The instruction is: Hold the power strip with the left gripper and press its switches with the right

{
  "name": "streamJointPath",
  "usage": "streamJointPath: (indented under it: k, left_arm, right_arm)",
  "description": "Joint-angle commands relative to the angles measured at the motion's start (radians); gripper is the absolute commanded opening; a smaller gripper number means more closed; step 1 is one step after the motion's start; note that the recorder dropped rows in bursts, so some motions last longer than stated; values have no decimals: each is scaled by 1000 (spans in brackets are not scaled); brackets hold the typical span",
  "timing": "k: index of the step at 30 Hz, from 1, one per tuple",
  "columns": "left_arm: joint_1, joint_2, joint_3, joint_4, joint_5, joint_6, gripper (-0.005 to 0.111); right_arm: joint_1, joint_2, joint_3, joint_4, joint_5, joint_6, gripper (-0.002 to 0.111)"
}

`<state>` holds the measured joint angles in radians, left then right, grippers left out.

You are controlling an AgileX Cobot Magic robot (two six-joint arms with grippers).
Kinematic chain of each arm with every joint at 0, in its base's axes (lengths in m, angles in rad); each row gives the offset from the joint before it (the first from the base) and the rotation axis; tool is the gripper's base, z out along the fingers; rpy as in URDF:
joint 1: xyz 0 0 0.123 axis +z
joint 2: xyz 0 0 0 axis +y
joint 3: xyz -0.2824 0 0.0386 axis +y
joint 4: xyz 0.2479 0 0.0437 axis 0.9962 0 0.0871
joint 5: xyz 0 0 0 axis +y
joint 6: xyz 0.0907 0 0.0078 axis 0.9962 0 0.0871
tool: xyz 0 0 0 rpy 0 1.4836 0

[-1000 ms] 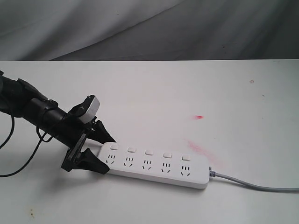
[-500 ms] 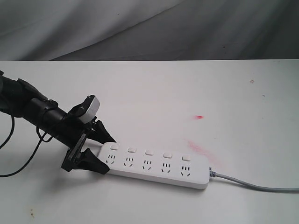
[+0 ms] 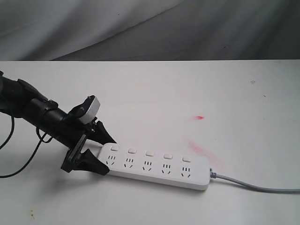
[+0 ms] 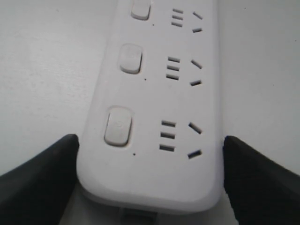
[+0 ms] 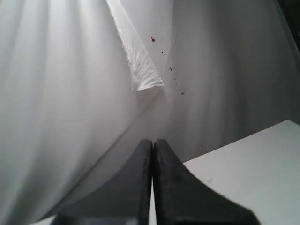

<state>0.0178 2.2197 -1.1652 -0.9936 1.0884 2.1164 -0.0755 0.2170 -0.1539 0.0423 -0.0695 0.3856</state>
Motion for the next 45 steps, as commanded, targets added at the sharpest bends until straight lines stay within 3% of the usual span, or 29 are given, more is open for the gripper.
streamJointPath:
  k: [1, 4, 8, 14, 17, 22, 30, 33, 38, 39, 45]
  left_arm:
    - [-5, 42, 22, 182, -113, -23, 43]
    - [-5, 42, 22, 182, -113, -23, 43]
    - [-5, 42, 22, 182, -113, -23, 43]
    - [-5, 42, 22, 182, -113, -23, 43]
    - [-5, 42, 22, 182, -113, -23, 43]
    - [-5, 42, 22, 182, -113, -23, 43]
    - [-5, 42, 22, 182, -113, -23, 43]
    - [-5, 42, 22, 182, -113, -23, 43]
    - [-5, 42, 22, 182, -113, -23, 43]
    - [-5, 42, 22, 182, -113, -23, 43]
    - [-5, 42, 22, 182, -113, -23, 43]
  right_arm:
    - [-4, 224, -190, -158, 121, -22, 0]
    - [-4, 375, -320, -176, 201, -86, 0]
    - [36, 556, -508, -73, 406, -378, 0]
    - [76, 798, -759, 433, 741, -1077, 0]
    - [76, 901, -844, 574, 875, -1274, 0]
    - [76, 1095, -927, 653, 1004, -1359, 0]
    - [76, 1262, -929, 784, 950, -1455, 1]
    - [89, 1277, -929, 844, 944, -1585, 15]
    - [160, 1279, -929, 840, 856, -1627, 63]
    - [174, 1279, -929, 835, 834, -1627, 68]
    - [280, 1340, -929, 828, 740, -1629, 69]
